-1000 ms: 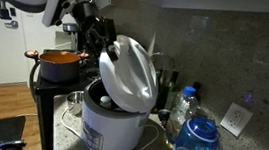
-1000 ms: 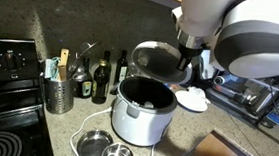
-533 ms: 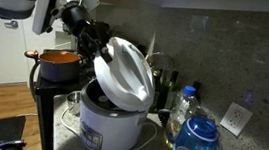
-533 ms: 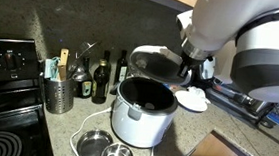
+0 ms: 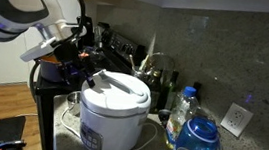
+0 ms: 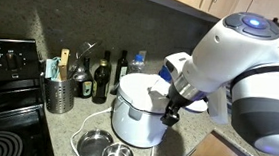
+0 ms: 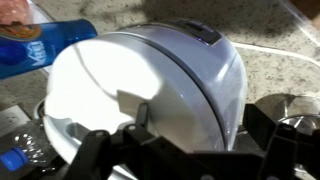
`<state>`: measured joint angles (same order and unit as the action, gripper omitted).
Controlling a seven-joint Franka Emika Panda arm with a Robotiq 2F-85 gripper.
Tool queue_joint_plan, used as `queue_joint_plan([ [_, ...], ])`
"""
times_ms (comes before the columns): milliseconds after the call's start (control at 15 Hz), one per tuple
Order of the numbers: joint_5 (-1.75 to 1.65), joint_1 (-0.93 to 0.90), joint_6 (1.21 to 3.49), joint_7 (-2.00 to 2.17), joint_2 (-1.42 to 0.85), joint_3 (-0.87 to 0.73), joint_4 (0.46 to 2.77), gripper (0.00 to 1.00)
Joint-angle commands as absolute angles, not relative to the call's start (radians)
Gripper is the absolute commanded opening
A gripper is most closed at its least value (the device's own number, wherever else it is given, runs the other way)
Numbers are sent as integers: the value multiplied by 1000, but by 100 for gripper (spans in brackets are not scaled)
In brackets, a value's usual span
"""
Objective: Close the lid on the rice cooker
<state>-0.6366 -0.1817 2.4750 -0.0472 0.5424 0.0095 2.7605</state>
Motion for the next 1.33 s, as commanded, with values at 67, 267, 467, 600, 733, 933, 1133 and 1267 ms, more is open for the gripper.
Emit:
queue_joint_plan([
  [67,-366,-248,2471,-397,521,-102,2738,100],
  [267,-179,-254,2300,-591,516,-160,2649,100],
  [467,-80,-219,2084,-645,487,-162,2543,100],
  [600,-35,-199,1933,-628,458,-155,2472,100],
  [733,1,-175,1799,-592,425,-147,2401,100],
  [933,42,-136,1682,-545,391,-148,2309,100],
  [1133,75,-105,1611,-509,358,-150,2222,100],
  [1267,96,-90,1574,-487,339,-148,2168,100],
])
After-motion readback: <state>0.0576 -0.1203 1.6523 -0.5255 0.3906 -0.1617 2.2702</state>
